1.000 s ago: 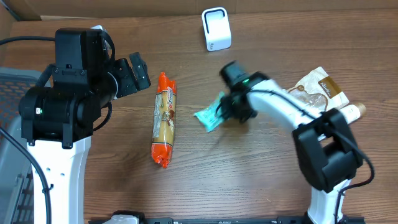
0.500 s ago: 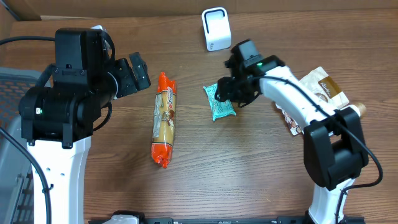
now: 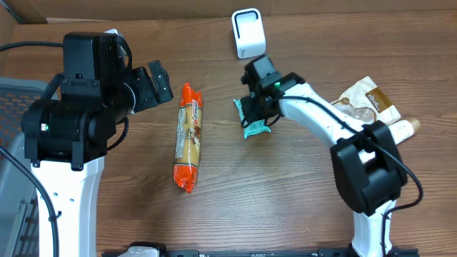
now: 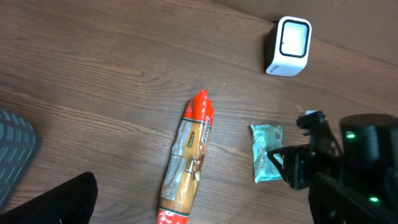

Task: Scan the item barcode

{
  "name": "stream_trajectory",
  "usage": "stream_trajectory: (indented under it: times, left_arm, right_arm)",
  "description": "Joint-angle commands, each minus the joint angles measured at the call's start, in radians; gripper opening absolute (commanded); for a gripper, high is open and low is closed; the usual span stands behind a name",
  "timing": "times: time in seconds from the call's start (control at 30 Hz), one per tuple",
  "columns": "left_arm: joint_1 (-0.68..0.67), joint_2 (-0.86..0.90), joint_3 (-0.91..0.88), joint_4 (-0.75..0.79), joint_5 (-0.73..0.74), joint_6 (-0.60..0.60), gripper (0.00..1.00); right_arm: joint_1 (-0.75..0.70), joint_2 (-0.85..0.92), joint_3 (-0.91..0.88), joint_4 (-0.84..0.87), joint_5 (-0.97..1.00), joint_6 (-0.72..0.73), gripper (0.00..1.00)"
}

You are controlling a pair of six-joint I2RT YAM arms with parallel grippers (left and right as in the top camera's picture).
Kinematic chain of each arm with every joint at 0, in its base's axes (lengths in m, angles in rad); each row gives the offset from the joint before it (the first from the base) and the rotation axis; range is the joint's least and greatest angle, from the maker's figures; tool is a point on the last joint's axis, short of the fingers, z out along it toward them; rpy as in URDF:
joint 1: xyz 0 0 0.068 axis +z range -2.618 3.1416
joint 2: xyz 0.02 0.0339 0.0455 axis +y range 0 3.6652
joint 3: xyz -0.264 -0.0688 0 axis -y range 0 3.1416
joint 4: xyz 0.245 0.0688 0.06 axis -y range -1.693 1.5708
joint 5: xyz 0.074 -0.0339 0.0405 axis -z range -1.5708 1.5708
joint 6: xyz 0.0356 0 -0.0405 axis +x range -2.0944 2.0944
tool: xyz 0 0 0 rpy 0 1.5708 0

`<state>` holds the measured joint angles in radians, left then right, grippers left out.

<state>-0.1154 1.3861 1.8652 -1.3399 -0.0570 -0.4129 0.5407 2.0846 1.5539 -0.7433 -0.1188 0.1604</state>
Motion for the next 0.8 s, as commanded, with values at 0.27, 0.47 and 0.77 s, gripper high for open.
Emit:
stream_trajectory:
  times: [0.27, 0.47, 0.77]
  left_arm:
    - [0.004, 0.002, 0.016, 0.002, -0.005, -0.006, 1.0]
    - [0.004, 0.002, 0.016, 0.002, -0.005, -0.006, 0.99]
    - [0.004, 0.002, 0.016, 0.002, -0.005, -0.006, 0.99]
  right_arm:
    - [0.06, 0.101, 0.018, 0.055, 0.092, 0.022, 0.05]
    - [0.052, 0.055, 0.07, 0.001, -0.054, 0.022, 0.04]
    - [-0.086, -0.082, 0.17, -0.14, -0.07, -0.019, 0.11]
